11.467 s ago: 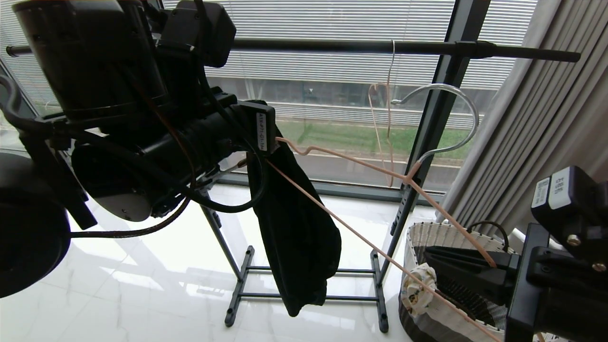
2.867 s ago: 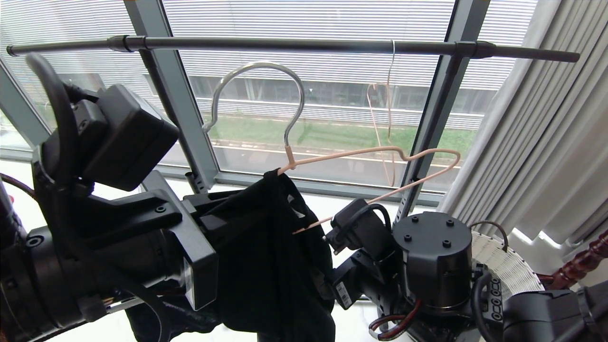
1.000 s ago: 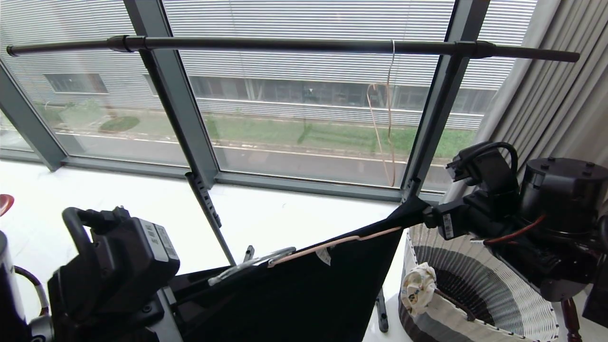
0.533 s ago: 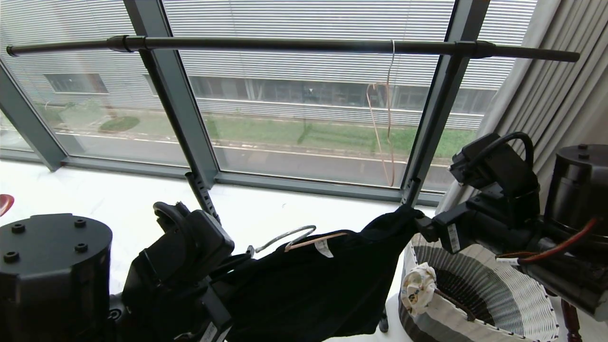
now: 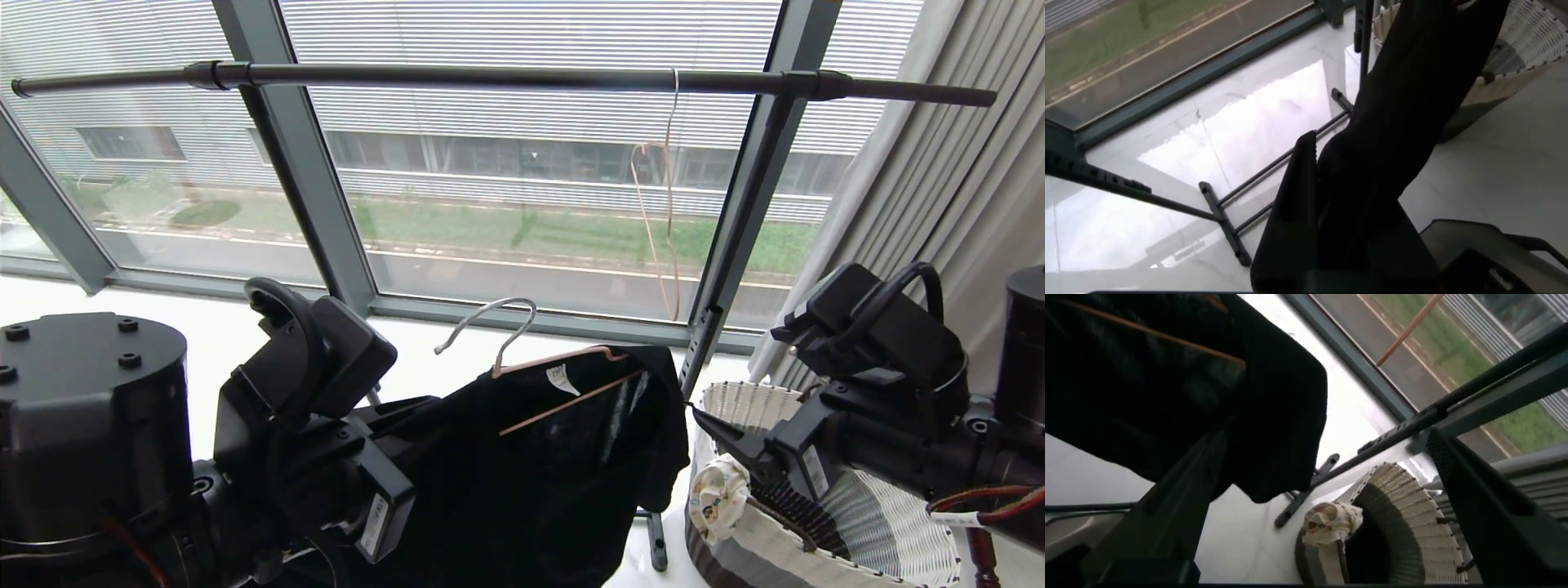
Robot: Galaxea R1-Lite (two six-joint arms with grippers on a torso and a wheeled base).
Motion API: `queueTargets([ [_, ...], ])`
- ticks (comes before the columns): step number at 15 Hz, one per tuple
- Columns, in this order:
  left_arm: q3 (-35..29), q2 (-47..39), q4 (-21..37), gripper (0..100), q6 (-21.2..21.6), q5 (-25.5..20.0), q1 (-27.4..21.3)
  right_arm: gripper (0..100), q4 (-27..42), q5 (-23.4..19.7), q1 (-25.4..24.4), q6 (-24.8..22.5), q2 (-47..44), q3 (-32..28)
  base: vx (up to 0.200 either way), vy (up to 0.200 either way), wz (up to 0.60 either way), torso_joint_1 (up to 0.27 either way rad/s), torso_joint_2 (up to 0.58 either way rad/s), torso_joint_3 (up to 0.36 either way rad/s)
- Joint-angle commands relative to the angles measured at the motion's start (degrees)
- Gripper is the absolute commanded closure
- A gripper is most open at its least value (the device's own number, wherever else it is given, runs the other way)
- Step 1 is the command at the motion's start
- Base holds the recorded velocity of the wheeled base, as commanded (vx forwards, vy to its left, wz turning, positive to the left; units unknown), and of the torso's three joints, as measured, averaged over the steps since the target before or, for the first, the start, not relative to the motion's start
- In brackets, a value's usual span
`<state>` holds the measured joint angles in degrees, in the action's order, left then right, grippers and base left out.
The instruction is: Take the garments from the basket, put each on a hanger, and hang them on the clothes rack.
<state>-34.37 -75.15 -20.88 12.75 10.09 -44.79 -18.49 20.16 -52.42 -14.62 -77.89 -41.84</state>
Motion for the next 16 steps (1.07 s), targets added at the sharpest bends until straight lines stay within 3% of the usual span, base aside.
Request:
queueTargets([
  [1,-0.2,0.0,0.0,100,0.0,-0.1,-0.4,0,0.0,-0.2,-0.2,-0.1,0.7,-0.4,0.000,0.000,0.00,0.000,0.00,0.000],
  [5,0.1,0.1,0.0,100,0.0,-0.3,-2.5,0,0.1,-0.6,-0.4,-1.3,0.7,-0.5,0.000,0.000,0.00,0.000,0.00,0.000],
  [8,0.3,0.1,-0.1,100,0.3,-0.4,-4.6,0,1.2,-4.9,-0.4,-6.0,0.7,-2.0,0.000,0.000,0.00,0.000,0.00,0.000],
  [10,0.3,-0.2,-0.1,100,0.4,-0.4,-6.5,0,6.4,-9.6,-0.4,-7.4,0.7,-6.5,0.000,0.000,0.00,0.000,0.00,0.000],
  [12,0.4,-1.0,-0.1,100,0.5,-0.7,-8.9,0,15.8,-17.6,-0.3,-9.5,0.6,-13.1,0.000,0.000,0.00,0.000,0.00,0.000],
  [16,0.0,-1.9,-0.1,100,0.6,-2.9,-11.3,0,28.6,-25.3,-0.2,-17.2,-0.4,-17.4,0.000,0.000,0.00,0.000,0.00,0.000],
])
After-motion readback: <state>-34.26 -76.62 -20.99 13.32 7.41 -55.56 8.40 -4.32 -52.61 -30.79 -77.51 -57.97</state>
